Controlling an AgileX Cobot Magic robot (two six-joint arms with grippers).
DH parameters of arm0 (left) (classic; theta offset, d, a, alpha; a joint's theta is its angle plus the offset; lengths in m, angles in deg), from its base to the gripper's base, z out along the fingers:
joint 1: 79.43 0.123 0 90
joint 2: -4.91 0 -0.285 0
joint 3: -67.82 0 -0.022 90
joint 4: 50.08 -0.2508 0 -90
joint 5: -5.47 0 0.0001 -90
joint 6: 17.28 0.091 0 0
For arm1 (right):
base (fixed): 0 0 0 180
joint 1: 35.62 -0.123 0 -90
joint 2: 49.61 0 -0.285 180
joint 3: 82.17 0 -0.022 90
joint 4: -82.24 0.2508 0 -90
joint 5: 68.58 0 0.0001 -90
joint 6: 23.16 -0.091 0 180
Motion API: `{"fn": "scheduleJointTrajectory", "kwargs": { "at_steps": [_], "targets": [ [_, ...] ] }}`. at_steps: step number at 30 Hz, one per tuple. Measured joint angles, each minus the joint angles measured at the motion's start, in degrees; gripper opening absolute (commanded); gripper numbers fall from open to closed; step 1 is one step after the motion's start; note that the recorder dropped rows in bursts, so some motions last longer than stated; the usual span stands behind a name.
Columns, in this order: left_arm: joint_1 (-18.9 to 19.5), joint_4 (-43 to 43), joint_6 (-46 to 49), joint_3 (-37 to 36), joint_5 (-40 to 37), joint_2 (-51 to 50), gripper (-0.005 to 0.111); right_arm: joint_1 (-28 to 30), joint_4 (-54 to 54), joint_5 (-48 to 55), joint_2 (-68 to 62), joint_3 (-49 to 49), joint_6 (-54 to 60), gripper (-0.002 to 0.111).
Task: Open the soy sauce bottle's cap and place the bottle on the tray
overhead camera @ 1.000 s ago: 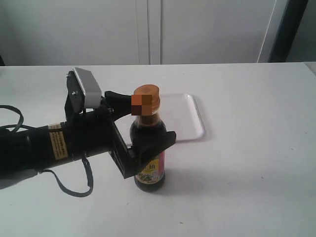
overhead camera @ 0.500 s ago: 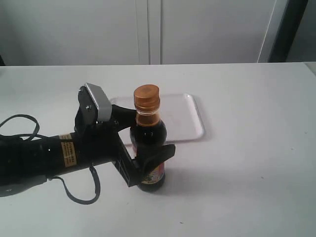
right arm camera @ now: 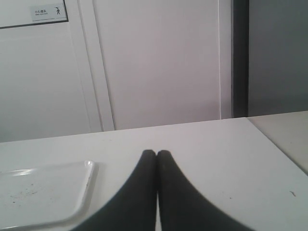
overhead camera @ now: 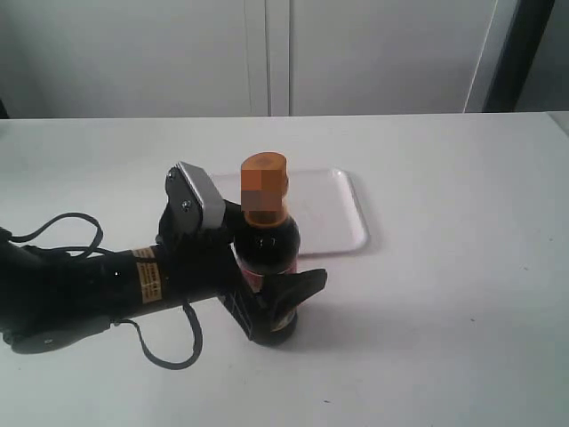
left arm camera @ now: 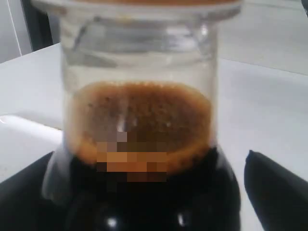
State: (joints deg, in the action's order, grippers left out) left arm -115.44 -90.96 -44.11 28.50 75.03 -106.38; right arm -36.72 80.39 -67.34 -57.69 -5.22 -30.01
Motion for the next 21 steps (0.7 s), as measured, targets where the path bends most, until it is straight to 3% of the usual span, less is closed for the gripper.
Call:
{"fn": "scheduleJointTrajectory", "kwargs": {
  "at_steps": [4, 10, 15, 21],
  "targets": [
    [0.0, 0.3, 0.0, 0.4, 0.0, -1.0, 0.095, 0.0, 0.0, 0.1, 0.0, 0.0, 0.0, 0.000],
    [0.0, -0.2, 0.0, 0.5, 0.0, -1.0, 0.067, 0.0, 0.0, 0.1, 0.0, 0.0, 0.0, 0.000],
    [0.0, -1.0, 0.3, 0.5, 0.0, -1.0, 0.051, 0.0, 0.0, 0.1, 0.0, 0.0, 0.0, 0.000],
    [0.0, -1.0, 0.3, 0.5, 0.0, -1.0, 0.009, 0.0, 0.0, -1.9, 0.0, 0.0, 0.0, 0.000]
  ]
}}
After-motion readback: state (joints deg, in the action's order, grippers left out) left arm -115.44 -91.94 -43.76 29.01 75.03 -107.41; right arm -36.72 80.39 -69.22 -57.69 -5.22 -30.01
